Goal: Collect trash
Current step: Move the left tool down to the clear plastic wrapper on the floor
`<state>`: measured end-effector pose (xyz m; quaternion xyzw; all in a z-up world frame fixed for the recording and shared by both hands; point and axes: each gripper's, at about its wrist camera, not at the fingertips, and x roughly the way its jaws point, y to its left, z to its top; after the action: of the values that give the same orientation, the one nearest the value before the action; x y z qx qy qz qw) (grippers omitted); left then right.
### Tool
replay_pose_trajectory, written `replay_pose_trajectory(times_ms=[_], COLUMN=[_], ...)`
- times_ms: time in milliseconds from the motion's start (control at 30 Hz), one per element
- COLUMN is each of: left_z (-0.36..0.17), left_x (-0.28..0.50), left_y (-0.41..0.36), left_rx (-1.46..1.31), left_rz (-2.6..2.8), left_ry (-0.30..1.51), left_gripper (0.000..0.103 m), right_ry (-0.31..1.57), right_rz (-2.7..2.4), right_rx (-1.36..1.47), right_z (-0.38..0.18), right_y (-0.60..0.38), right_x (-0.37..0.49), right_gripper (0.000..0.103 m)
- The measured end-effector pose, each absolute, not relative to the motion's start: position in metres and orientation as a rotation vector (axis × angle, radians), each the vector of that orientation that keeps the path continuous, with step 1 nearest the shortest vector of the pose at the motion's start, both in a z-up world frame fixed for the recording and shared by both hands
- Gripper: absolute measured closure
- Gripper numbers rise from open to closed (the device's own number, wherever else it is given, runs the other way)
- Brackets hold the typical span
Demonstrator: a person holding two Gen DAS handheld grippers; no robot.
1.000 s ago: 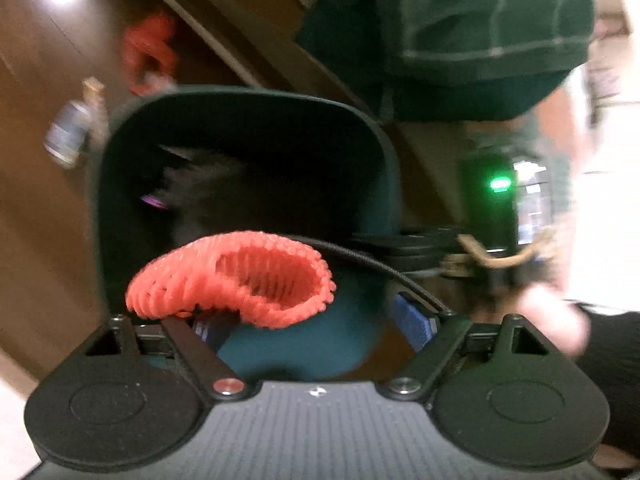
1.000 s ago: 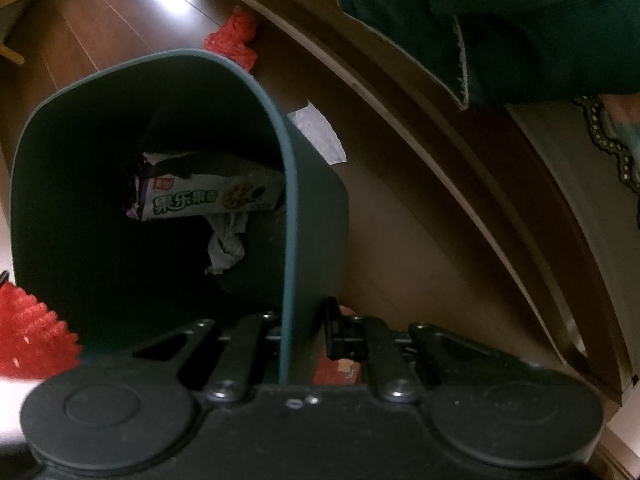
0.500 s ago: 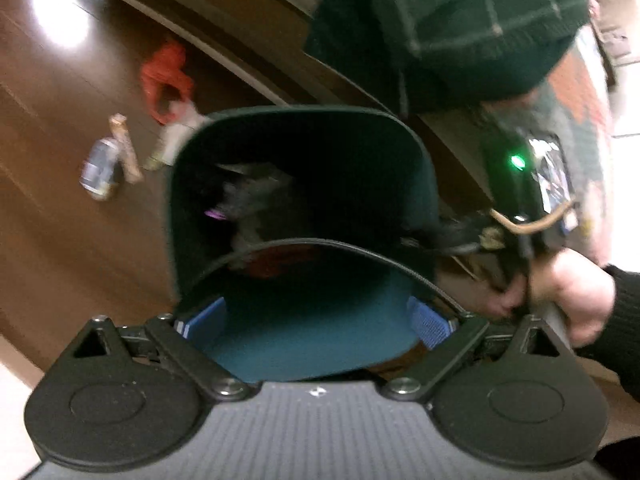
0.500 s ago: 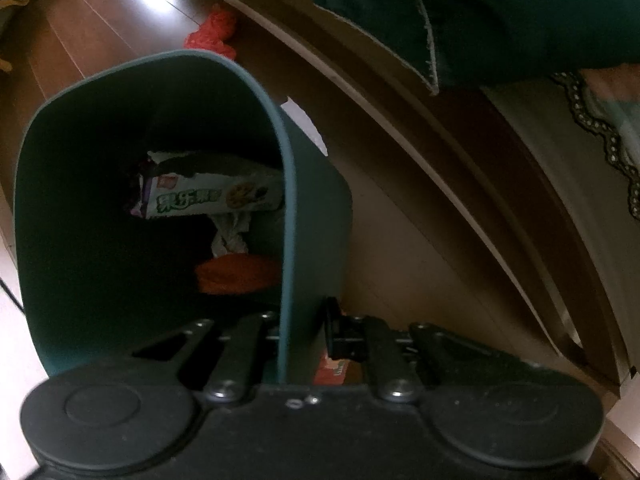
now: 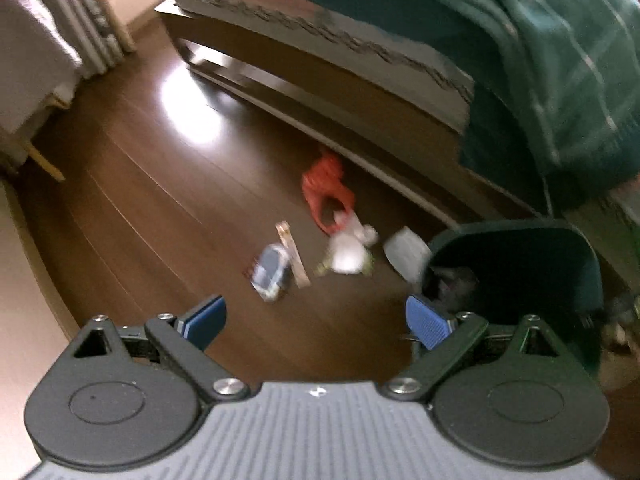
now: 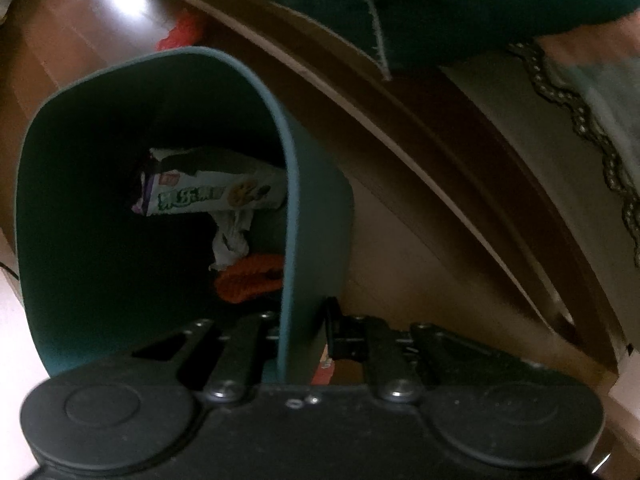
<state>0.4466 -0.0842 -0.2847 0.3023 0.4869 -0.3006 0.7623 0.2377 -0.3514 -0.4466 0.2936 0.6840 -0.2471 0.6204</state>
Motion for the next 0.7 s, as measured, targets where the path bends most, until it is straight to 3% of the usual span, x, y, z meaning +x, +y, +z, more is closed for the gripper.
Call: replay_pose_trajectory(times_ms=[133,467,700], left_z=[-0.297,-0.351,-0.47], left_x=[0.485,0.553,0.601], left_y=[-0.083,-0.057,-0.065], left_rx=[0.557,0.715,0.869], left_rz=[-0.635,-0.569,-0.563], left_ry=[1.15,1.138,1.155], left_gripper=[0.006,0.01,0.01], right_ry=[1.561,1.51,1.536], right_rz=[-0.62,-0.728,-0.701], right_rx=[0.697,0.88,0.844], right_z=[-0.445,-0.45,-0.464], right_y=[-0.354,-0.34,-0.341], right_x=[0.239,0.226,0.23], right_gripper=[0.092,0.091,0.091])
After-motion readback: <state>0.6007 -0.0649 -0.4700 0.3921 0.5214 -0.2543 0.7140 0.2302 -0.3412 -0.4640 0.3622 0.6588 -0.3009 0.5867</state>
